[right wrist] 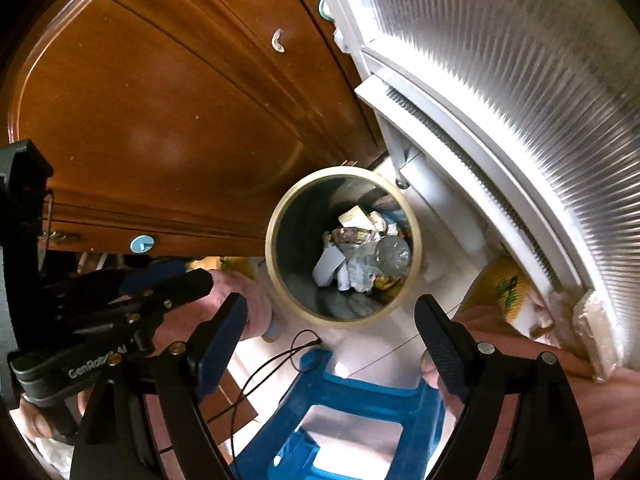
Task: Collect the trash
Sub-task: 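Open both tools to drop the bottle and can into the bin, then raise both tools up to the counter toward the plastic bag and wrapper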
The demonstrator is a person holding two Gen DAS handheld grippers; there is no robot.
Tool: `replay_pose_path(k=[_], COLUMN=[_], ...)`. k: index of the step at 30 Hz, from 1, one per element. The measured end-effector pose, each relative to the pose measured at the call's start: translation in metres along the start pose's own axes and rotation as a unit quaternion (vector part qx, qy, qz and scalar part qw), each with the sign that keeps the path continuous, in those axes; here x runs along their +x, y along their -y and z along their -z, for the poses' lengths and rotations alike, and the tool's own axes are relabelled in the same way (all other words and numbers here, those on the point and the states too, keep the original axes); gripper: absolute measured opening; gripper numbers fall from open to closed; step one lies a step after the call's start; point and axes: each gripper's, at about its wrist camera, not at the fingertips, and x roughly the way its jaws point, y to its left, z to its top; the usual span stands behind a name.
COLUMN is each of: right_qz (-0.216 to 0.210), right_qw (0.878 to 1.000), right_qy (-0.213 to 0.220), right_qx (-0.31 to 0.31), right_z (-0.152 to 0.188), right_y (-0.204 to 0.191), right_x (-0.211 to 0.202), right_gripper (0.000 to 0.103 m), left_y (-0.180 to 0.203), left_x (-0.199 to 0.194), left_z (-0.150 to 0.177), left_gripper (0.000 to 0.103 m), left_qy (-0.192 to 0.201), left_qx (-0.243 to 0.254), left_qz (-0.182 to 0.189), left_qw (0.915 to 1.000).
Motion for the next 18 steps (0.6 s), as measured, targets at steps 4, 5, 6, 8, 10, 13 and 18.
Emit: replay_pose_path(k=[4,5,6,8,10,13,18], right_qz=[0.010,0.012,0.014,0.017,0.019,0.024,0.041], right_qw=[1.000,1.000,1.000,1.000,1.000,0.999,0.995], right_qy=[0.006,0.008,0.009,0.011,0.017,0.036,0.085], right_qx=[0.003,0.005,0.007,0.009,0.010,0.007,-0.014], right_z=[0.000,0.000,0.000,0.000,0.002,0.005,0.014], right_y=[0.005,0.006,0.006,0.007,0.006,0.001,-0.013], right_x=[-0.004,-0.006,-0.008,-0.012,-0.020,-0.040,-0.091], right_gripper=[0.087,0.087,0.087,0.087,0.087,0.087,0.087], left_y=[0.005,0.005,0.007,0.010,0.016,0.026,0.058], left_x=[-0.006,-0.008,-0.011,-0.021,-0.036,-0.062,-0.118], left_z=[0.001,0.000,0.000,0.000,-0.001,-0.004,-0.007], left_gripper=[0.044,0.044,0.044,0.044,0.044,0.044,0.044], left_qy=[0.003,0.002,0.000,0.002,0.009,0.025,0.064], left_qx=[0.009,0.011,0.013,0.019,0.029,0.049,0.092], left_qz=[-0.006,-0.008,-0.010,-0.013,-0.016,-0.021,-0.027], left_qw=[0.9999,0.9999,0.9999,0.9997,0.9994,0.9983,0.9933])
